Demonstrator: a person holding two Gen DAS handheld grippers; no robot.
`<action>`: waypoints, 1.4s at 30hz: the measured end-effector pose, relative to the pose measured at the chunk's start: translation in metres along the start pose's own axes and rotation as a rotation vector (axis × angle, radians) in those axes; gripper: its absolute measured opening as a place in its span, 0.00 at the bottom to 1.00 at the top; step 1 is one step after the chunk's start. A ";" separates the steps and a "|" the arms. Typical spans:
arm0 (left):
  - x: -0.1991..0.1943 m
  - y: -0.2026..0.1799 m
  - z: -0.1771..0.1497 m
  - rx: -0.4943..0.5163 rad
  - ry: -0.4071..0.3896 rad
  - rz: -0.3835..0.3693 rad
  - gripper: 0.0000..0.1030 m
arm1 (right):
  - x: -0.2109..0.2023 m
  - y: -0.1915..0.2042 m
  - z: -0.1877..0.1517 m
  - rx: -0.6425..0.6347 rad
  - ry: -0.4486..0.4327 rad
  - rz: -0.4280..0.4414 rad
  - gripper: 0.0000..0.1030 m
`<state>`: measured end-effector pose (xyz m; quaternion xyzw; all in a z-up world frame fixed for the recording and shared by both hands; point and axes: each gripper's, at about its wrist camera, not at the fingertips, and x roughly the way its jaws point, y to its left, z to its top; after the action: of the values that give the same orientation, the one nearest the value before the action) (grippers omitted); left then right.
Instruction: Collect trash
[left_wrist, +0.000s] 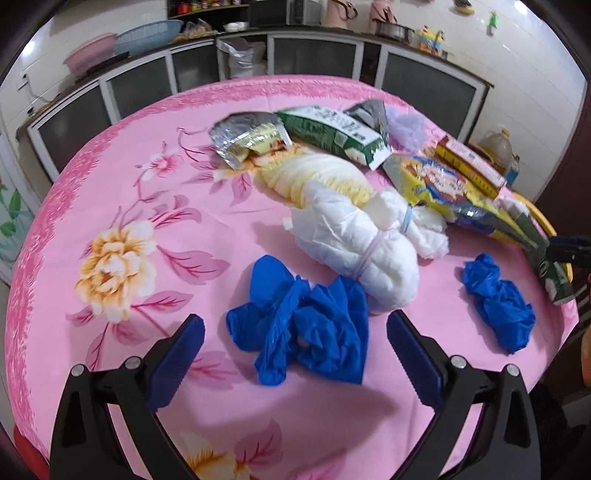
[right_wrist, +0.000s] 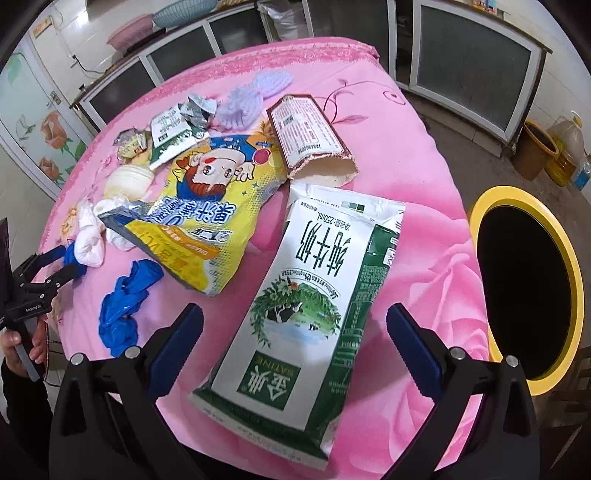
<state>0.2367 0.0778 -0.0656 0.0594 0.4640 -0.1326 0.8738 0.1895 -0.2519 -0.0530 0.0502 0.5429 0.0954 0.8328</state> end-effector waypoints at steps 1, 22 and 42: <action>0.003 -0.001 0.001 0.003 0.007 0.002 0.93 | 0.003 0.000 0.001 0.000 0.010 -0.002 0.93; 0.027 -0.004 0.018 0.037 0.042 -0.059 0.47 | 0.030 -0.001 0.011 -0.005 0.099 -0.082 0.65; -0.046 0.017 0.007 -0.031 -0.071 -0.038 0.12 | -0.023 -0.008 -0.006 0.011 -0.008 -0.043 0.56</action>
<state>0.2226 0.1003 -0.0243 0.0320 0.4359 -0.1441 0.8878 0.1764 -0.2646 -0.0364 0.0435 0.5411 0.0745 0.8365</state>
